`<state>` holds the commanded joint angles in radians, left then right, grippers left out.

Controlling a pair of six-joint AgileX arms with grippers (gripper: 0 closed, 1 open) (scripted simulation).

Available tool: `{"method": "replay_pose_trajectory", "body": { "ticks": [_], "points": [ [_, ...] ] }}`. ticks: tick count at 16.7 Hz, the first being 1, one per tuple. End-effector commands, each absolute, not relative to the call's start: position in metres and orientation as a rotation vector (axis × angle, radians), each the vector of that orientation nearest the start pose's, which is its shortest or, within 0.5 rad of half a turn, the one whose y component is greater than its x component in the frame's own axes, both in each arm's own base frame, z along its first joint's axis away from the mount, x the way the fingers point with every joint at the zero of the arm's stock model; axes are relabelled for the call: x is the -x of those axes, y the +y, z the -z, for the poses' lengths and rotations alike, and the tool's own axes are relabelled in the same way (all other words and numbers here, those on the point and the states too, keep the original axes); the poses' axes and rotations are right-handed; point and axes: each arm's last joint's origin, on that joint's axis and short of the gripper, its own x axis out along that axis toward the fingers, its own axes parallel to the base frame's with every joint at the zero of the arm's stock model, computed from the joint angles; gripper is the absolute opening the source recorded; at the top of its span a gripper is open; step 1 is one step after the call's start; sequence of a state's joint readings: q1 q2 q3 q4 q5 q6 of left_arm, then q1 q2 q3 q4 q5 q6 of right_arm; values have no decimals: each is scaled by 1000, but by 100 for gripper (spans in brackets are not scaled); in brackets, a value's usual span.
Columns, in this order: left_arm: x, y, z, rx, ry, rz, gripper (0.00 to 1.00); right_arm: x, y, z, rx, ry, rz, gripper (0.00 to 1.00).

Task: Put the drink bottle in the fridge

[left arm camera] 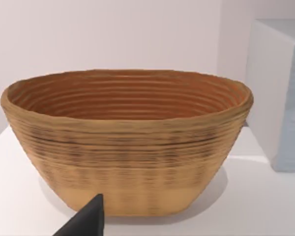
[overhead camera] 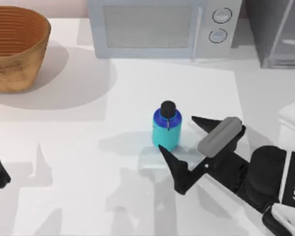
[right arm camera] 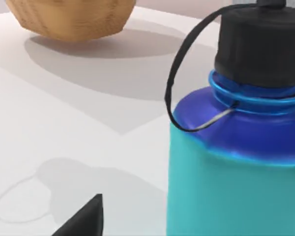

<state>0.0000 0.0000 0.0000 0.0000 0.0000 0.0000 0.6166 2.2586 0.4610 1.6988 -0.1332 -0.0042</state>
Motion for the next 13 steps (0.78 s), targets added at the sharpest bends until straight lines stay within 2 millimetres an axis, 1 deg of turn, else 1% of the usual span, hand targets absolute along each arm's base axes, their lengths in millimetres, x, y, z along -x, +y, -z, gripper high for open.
{"method": "replay_pose_trajectory", "body": {
  "ticks": [5, 7, 10, 13],
  "points": [
    [-106, -1, -160, 0, 0, 0, 100, -263, 202, -38, 40, 92, -775, 100],
    [-106, -1, -160, 0, 0, 0, 100, -267, 207, -37, 40, 93, -775, 100],
    [-106, -1, -160, 0, 0, 0, 100, -267, 207, -37, 40, 93, -775, 100],
    [-106, -1, -160, 0, 0, 0, 100, -267, 207, -37, 40, 93, -775, 78]
  ]
}}
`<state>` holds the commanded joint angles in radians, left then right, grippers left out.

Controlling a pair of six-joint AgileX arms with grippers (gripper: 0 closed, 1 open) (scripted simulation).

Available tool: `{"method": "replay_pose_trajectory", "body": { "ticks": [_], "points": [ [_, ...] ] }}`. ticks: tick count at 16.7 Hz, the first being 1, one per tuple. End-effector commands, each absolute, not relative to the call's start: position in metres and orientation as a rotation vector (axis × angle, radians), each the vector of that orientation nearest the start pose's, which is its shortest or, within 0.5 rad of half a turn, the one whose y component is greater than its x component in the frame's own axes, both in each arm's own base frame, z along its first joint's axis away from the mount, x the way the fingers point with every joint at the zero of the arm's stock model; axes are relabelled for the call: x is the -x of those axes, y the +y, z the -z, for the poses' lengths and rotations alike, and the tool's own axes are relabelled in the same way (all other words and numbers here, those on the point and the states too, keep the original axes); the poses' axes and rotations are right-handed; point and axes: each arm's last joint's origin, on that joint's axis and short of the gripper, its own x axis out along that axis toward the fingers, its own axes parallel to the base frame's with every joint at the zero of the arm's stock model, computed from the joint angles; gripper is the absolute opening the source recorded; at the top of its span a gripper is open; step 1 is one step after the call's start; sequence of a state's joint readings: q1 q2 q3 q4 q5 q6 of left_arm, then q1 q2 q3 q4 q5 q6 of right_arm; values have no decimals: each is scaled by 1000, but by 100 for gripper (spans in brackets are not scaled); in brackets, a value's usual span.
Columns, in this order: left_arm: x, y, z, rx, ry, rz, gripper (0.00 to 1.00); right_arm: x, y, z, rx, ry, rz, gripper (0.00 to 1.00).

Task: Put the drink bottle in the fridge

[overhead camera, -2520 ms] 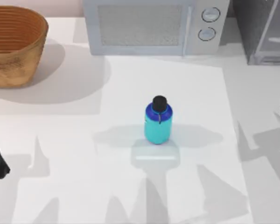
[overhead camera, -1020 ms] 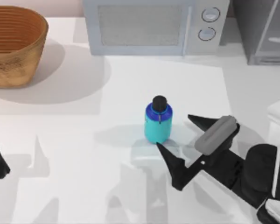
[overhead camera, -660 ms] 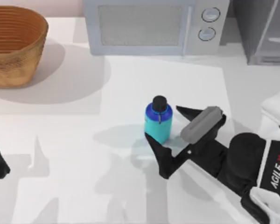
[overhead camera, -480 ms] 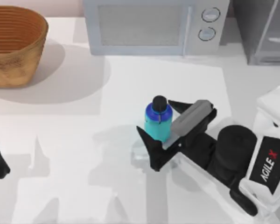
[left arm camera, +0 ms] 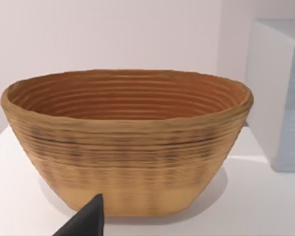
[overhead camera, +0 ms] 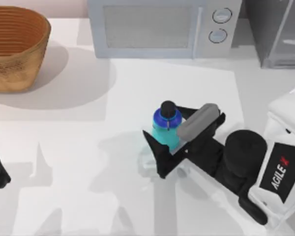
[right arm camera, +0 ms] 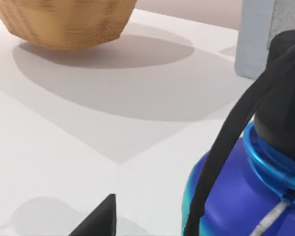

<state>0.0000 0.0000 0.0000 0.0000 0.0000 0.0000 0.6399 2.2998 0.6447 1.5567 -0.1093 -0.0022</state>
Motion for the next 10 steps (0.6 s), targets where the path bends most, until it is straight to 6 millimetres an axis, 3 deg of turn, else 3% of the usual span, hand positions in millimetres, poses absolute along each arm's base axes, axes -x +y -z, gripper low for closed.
{"method": "replay_pose_trajectory", "body": {
  "ticks": [10],
  "points": [
    [-106, -1, -160, 0, 0, 0, 100, -267, 207, -37, 40, 93, -775, 3]
  ]
}}
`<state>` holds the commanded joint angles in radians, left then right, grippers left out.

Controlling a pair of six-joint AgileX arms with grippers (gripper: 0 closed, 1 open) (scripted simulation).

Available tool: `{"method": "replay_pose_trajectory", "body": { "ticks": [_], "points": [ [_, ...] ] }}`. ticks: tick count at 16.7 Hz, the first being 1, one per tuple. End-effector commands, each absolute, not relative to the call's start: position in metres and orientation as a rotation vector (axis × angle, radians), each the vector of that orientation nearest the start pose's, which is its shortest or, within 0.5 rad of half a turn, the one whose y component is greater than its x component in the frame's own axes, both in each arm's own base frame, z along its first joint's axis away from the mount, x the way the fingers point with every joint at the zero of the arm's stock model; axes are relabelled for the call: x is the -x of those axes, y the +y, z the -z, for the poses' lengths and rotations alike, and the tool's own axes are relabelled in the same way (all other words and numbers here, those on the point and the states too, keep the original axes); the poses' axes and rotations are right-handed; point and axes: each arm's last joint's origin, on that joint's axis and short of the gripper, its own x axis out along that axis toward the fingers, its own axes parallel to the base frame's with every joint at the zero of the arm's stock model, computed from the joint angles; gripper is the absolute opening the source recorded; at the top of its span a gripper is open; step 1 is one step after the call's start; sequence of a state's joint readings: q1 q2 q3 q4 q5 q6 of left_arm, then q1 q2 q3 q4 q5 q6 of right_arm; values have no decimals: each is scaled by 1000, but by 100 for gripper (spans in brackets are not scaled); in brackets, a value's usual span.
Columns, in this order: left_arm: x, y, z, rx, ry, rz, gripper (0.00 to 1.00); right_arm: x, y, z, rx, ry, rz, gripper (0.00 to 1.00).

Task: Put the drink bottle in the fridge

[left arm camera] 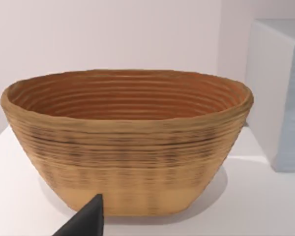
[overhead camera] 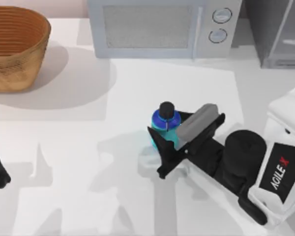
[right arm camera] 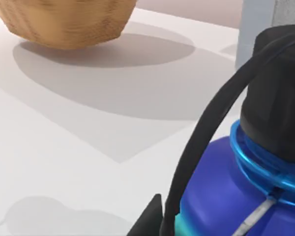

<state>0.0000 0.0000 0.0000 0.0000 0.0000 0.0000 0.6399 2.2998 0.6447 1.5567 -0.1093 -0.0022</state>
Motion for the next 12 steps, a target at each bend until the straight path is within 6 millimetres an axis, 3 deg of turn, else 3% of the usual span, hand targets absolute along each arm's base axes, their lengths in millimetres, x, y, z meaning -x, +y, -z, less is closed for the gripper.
{"method": "replay_pose_trajectory", "body": {
  "ticks": [10, 12],
  "points": [
    [-106, -1, -160, 0, 0, 0, 100, -268, 205, -38, 40, 93, -771, 1],
    [-106, -1, -160, 0, 0, 0, 100, -269, 196, -44, 41, 96, -773, 1]
  ]
}}
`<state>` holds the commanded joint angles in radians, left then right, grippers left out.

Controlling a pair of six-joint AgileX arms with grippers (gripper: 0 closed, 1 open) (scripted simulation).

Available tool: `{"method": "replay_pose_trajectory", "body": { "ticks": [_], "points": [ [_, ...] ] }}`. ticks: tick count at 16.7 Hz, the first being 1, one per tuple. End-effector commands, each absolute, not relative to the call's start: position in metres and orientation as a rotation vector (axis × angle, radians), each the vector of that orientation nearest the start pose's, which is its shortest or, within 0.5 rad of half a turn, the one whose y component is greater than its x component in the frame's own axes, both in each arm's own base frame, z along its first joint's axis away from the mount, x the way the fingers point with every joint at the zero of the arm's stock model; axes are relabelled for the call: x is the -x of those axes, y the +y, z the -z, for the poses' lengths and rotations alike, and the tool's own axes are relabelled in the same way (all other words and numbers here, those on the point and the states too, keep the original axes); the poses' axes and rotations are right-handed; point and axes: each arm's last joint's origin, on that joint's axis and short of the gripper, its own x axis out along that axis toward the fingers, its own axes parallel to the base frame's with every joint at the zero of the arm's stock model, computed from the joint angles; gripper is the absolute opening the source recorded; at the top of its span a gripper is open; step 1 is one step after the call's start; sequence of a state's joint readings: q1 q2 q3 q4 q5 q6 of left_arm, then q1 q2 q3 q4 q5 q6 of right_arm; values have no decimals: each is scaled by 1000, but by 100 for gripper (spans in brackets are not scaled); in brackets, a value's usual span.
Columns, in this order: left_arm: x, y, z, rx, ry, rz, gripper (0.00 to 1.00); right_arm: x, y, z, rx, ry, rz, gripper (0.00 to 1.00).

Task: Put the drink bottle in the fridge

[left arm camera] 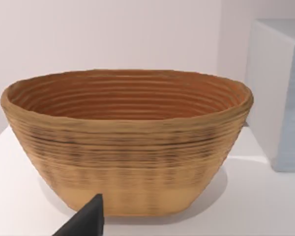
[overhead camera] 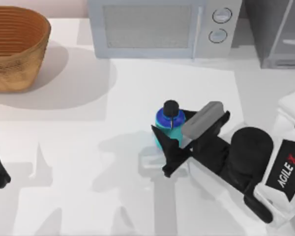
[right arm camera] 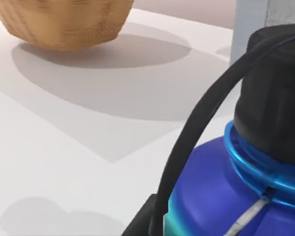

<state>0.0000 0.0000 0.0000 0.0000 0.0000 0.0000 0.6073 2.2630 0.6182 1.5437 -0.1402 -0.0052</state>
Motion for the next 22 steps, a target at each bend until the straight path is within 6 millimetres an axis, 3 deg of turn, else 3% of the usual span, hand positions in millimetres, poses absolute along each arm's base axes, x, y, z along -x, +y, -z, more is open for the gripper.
{"method": "replay_pose_trajectory", "body": {
  "ticks": [9, 17, 22],
  "points": [
    [-106, -1, -160, 0, 0, 0, 100, -268, 110, -86, 39, 95, -772, 1],
    [-106, -1, -160, 0, 0, 0, 100, -267, 106, -92, 38, 89, -764, 1],
    [-106, -1, -160, 0, 0, 0, 100, -256, 89, -132, 37, 59, -669, 1]
  ]
}}
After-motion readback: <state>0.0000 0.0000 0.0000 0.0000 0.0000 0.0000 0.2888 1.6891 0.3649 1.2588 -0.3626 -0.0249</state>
